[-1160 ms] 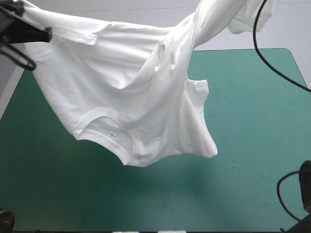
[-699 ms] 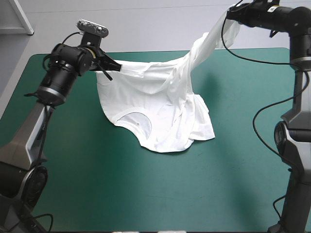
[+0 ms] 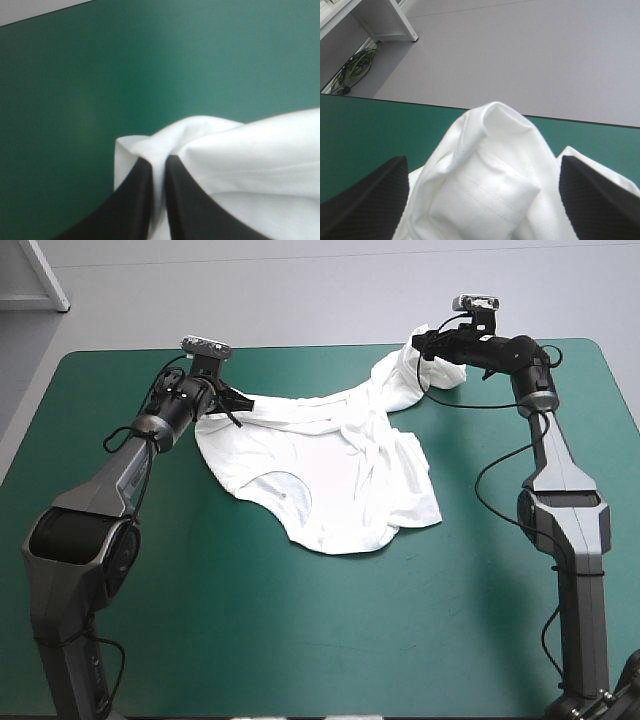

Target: Fold the cloth

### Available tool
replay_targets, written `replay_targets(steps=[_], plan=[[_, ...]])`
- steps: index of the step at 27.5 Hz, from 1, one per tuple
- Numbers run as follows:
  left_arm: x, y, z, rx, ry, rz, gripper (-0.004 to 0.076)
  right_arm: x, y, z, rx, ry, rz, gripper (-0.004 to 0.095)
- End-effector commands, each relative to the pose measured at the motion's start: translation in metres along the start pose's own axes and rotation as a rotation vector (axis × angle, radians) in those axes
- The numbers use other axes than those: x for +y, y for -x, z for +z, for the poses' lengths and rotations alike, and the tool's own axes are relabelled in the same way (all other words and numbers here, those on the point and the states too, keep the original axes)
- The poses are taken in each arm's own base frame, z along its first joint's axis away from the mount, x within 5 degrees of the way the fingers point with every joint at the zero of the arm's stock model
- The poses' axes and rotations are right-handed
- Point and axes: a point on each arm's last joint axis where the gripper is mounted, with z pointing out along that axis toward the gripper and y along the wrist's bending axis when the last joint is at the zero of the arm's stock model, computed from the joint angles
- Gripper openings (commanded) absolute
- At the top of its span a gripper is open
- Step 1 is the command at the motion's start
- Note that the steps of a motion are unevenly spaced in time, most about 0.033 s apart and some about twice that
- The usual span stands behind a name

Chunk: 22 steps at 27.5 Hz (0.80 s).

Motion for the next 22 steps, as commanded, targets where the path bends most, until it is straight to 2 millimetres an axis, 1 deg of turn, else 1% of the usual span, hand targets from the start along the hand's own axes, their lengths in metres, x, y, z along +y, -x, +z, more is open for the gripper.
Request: replay_targets(steps=[1,2,3,4,5,6,7,9,10,12,14,15,19,21,22], plan=[[0.018,0.03,-0.03,-0.177,0.02,-0.027,0.0274,0.024,0.052,-0.04,-0.129,-0.005,-0.046,0.0806],[0.022,0.031,-0.031,-0.179,0.027,-0.034,0.0366,0.025,0.052,-0.042,-0.111,-0.005,-0.062,0.0794],[0.024,0.031,-0.032,-0.179,0.032,-0.037,0.0483,0.027,0.054,-0.046,-0.088,-0.003,-0.077,0.0786],[0.026,0.034,-0.033,-0.178,0.037,-0.041,0.0568,0.032,0.055,-0.051,-0.048,0.005,-0.093,0.0786],[0.029,0.035,-0.039,-0.144,0.051,-0.026,0.0669,0.038,0.058,-0.061,0.009,0.002,-0.11,0.0786],[0.031,0.038,-0.046,-0.117,0.061,-0.019,0.0689,0.044,0.061,-0.07,0.05,0.009,-0.114,0.0778],[0.031,0.045,-0.06,-0.093,0.072,-0.008,0.0686,0.052,0.064,-0.083,0.113,0.013,-0.088,0.0756],[0.029,0.052,-0.084,-0.063,0.078,0.027,0.0685,0.065,0.07,-0.102,0.186,0.021,-0.014,0.0701],[0.027,0.054,-0.094,-0.055,0.078,0.04,0.0685,0.072,0.073,-0.111,0.209,0.033,-0.025,0.0667],[0.024,0.058,-0.121,-0.038,0.078,0.067,0.0685,0.081,0.084,-0.126,0.182,0.028,0.019,0.0599],[0.024,0.058,-0.146,-0.018,0.081,0.077,0.0685,0.095,0.095,-0.141,0.152,0.034,0.03,0.0563],[0.024,0.058,-0.156,-0.004,0.082,0.077,0.0685,0.102,0.1,-0.149,0.135,0.037,0.029,0.056],[0.028,0.048,-0.183,0.106,0.073,0.058,0.0685,0.13,0.114,-0.177,0.097,0.058,0.013,0.0561],[0.028,0.042,-0.192,0.169,0.044,0.092,0.0678,0.143,0.116,-0.191,0.106,0.054,0.0,0.0561],[0.028,0.039,-0.195,0.189,0.037,0.098,0.0669,0.145,0.114,-0.195,0.124,0.03,-0.016,0.0561]])
